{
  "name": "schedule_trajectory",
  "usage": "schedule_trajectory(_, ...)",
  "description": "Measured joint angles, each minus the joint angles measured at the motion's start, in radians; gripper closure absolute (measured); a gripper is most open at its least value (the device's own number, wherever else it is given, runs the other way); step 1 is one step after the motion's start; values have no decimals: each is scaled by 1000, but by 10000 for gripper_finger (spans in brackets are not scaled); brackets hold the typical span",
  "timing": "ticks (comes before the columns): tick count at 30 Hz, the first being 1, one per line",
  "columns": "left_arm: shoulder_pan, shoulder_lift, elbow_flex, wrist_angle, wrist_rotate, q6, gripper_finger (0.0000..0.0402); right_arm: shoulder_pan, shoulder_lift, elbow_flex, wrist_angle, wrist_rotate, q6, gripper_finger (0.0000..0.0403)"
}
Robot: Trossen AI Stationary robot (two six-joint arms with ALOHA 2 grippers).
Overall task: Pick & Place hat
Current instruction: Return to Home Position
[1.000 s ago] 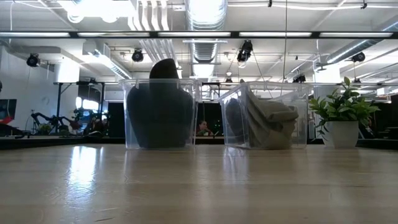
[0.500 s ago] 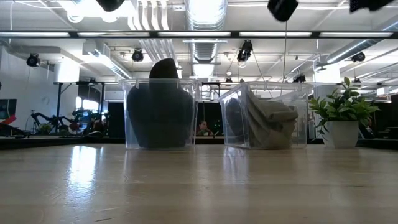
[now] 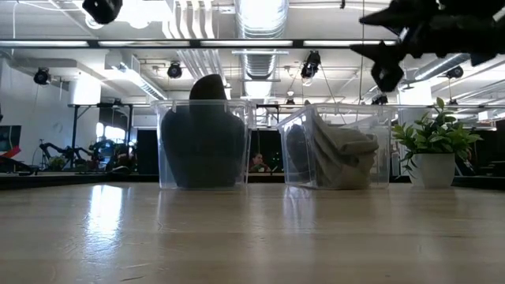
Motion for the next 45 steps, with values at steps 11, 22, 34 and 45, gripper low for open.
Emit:
schedule_trajectory(11, 1, -131, -246, 183, -178, -55, 299, 42, -164, -127, -75, 138, 59, 211)
schedule_trajectory(22, 0, -158, -420, 190, -177, -211, 299, 48, -171, -204, -106, 191, 53, 211)
schedule_trajectory(34, 0, -160, -624, 189, -177, -210, 299, 50, -175, -255, -119, 190, 56, 211)
schedule_trajectory(45, 4, -272, -680, 243, -138, -204, 299, 63, -448, -298, -339, 188, 54, 211)
